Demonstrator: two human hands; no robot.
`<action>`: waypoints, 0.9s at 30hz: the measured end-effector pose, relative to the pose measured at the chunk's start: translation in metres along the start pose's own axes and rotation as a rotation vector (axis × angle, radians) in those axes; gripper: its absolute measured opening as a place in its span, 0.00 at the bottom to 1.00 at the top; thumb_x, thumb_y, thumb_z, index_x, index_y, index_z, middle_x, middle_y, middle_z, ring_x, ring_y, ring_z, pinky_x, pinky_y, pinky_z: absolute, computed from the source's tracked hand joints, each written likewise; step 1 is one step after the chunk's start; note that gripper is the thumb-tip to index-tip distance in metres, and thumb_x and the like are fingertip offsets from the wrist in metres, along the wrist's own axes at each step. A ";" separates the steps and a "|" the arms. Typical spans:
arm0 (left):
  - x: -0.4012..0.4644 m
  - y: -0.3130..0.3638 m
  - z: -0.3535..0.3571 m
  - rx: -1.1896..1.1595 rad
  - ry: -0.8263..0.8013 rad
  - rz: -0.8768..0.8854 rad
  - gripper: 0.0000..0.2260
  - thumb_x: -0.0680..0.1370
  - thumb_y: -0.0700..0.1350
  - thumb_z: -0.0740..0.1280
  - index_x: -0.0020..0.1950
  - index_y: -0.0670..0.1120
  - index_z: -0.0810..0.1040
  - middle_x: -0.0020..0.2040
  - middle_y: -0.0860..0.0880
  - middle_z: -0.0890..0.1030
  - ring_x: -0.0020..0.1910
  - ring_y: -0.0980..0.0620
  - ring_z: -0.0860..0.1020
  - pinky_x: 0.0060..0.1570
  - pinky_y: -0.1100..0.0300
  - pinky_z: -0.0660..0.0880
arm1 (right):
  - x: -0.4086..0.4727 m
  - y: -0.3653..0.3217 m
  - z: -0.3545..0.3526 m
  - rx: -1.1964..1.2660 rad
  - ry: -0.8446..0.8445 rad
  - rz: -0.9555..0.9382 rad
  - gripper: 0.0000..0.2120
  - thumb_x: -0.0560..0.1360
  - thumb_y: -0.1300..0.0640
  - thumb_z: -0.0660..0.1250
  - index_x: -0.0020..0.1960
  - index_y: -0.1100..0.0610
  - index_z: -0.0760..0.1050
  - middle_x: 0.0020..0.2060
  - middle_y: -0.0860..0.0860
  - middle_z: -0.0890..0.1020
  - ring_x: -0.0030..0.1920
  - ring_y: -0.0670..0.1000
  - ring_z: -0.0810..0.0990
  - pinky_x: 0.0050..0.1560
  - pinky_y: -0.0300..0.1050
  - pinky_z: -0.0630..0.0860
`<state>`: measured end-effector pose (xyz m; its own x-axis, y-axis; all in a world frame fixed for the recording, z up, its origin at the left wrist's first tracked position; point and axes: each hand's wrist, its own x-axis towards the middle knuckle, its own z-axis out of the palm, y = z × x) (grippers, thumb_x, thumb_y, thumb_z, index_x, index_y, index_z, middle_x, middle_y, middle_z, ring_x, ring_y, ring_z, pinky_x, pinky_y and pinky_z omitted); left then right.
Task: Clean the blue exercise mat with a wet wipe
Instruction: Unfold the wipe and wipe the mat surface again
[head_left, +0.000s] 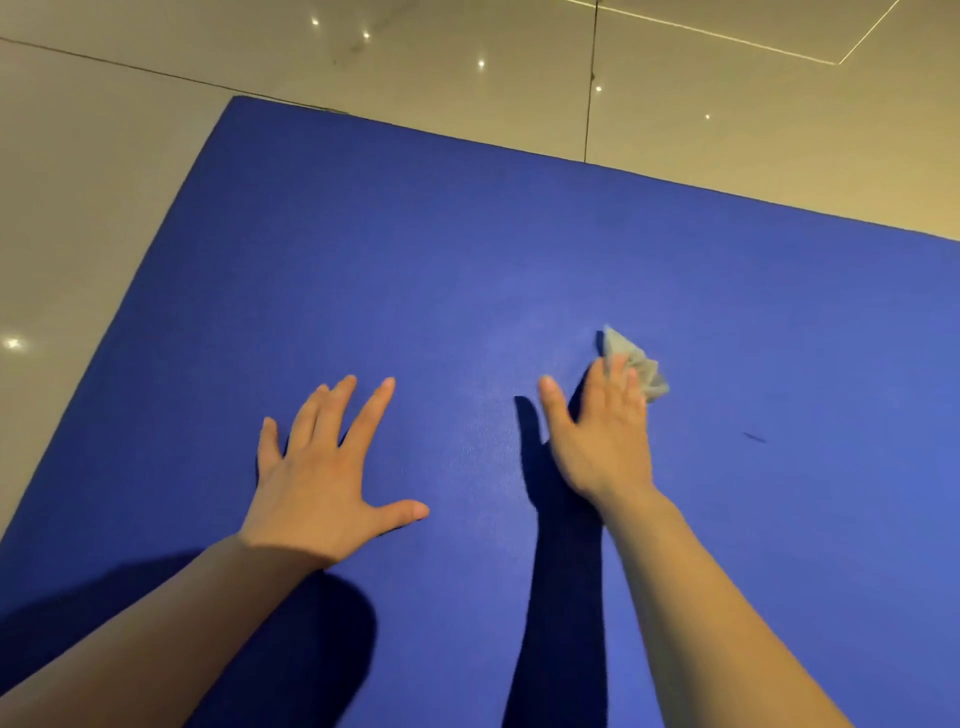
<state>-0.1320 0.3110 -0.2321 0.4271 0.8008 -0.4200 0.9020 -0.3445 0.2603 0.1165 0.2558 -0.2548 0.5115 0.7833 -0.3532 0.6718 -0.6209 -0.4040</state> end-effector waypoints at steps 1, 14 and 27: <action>0.009 0.004 -0.002 0.020 0.001 -0.006 0.50 0.53 0.80 0.44 0.68 0.65 0.24 0.79 0.53 0.36 0.78 0.51 0.36 0.72 0.38 0.39 | -0.008 -0.016 0.010 -0.014 0.012 -0.149 0.40 0.78 0.33 0.46 0.80 0.57 0.41 0.78 0.50 0.38 0.77 0.49 0.34 0.76 0.49 0.34; 0.106 0.011 -0.056 0.254 -0.300 -0.154 0.60 0.55 0.82 0.58 0.64 0.61 0.17 0.72 0.48 0.20 0.74 0.45 0.26 0.69 0.30 0.41 | 0.088 0.047 -0.037 -0.054 0.227 -0.171 0.35 0.79 0.37 0.46 0.80 0.54 0.47 0.80 0.49 0.49 0.79 0.50 0.43 0.78 0.53 0.45; 0.116 0.019 -0.067 0.230 -0.488 -0.221 0.60 0.41 0.83 0.46 0.56 0.62 0.11 0.58 0.50 0.10 0.67 0.46 0.18 0.68 0.30 0.36 | 0.113 -0.046 -0.002 -0.208 0.093 -0.694 0.35 0.80 0.37 0.43 0.78 0.60 0.56 0.78 0.49 0.53 0.79 0.54 0.49 0.78 0.51 0.48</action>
<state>-0.0701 0.4302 -0.2173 0.1583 0.5660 -0.8091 0.9404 -0.3361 -0.0512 0.1445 0.3730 -0.2745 -0.0325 0.9995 0.0025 0.9411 0.0315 -0.3366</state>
